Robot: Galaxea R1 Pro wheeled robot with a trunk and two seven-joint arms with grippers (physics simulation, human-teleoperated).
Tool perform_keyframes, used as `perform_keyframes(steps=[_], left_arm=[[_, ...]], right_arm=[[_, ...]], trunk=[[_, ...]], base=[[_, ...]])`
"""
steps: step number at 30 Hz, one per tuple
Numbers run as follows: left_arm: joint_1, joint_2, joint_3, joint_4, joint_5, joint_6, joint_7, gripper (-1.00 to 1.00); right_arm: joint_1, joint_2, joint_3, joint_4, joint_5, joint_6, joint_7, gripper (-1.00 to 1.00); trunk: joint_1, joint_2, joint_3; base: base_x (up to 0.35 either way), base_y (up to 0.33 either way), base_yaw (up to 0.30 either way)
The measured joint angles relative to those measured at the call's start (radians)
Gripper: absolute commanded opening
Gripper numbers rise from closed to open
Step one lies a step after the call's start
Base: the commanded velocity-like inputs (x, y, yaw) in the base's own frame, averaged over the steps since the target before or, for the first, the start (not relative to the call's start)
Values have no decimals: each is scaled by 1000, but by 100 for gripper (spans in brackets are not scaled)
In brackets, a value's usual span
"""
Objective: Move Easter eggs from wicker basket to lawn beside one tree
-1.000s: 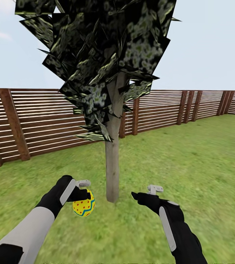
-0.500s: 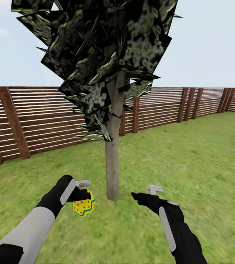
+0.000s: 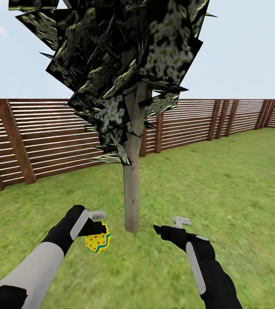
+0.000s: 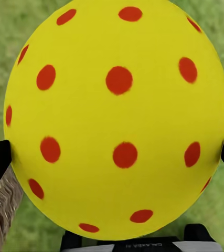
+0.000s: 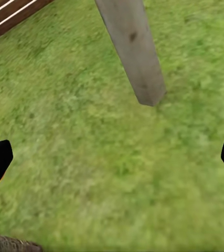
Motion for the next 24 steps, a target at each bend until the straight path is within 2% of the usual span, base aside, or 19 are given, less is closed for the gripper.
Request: perform_keyframes(steps=[24], left_arm=[[0,-2,0,0,0,0,0,-100]], right_arm=[[0,0,4,0,-1,0,0,100]], trunk=[[-92,168,36]], base=[[0,0,0]])
